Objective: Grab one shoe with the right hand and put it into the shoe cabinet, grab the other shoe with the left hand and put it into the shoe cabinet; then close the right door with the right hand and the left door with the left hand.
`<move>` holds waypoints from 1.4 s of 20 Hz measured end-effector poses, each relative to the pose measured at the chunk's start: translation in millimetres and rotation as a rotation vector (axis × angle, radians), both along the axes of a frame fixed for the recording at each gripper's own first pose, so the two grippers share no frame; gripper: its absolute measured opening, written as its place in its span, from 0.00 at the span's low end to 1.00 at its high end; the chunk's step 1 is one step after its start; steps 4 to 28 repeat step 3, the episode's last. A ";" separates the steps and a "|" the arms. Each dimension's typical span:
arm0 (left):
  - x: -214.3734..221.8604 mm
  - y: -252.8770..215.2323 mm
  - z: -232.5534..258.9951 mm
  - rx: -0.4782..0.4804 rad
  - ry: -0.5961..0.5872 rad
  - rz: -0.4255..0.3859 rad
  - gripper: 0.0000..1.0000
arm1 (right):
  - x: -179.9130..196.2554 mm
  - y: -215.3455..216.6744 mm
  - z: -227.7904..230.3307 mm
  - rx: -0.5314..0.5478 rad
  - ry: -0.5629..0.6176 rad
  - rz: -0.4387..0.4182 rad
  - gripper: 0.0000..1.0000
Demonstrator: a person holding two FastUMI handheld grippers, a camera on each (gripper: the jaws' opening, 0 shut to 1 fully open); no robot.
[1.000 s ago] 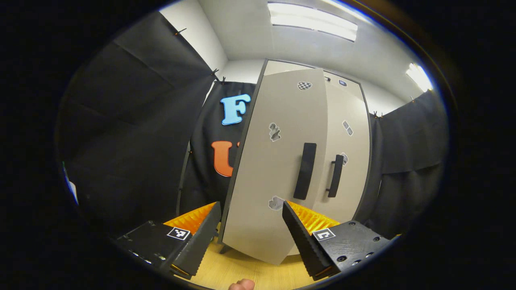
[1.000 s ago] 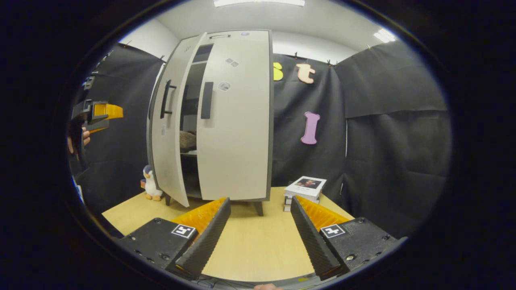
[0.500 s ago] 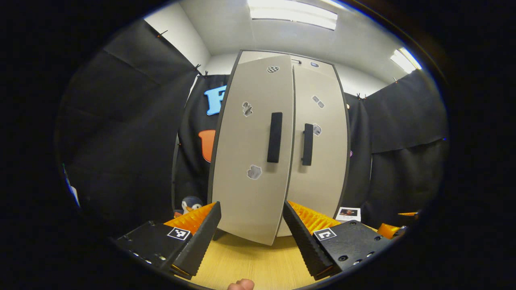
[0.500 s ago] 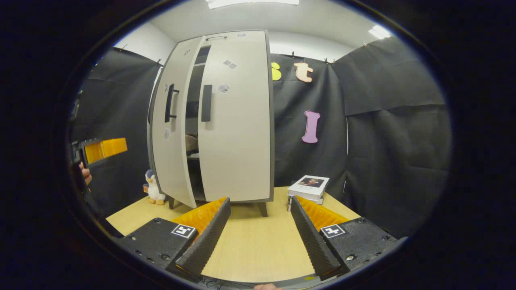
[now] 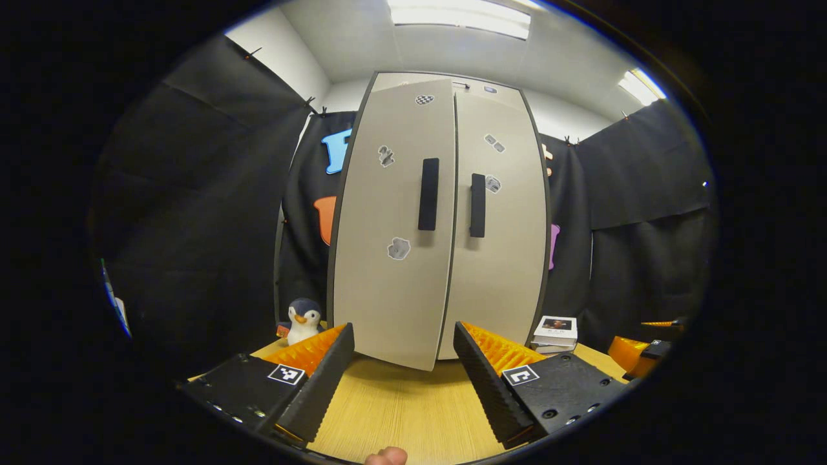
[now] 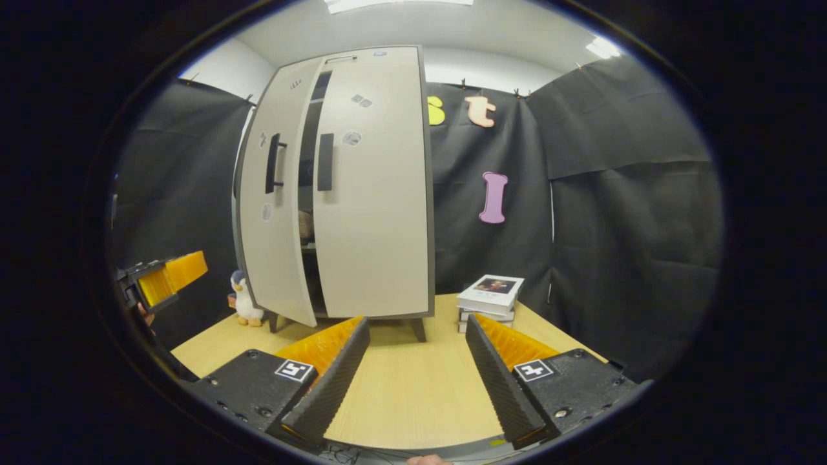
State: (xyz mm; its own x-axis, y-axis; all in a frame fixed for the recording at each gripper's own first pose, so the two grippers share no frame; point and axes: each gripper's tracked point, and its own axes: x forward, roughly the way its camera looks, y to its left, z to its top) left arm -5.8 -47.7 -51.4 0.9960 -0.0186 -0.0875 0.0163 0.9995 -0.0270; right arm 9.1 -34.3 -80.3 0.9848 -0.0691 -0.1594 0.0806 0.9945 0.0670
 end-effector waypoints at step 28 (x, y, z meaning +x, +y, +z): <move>-2.7 -0.3 -4.1 -0.005 0.010 0.005 0.95 | -0.4 1.3 2.1 0.007 -0.005 0.001 0.98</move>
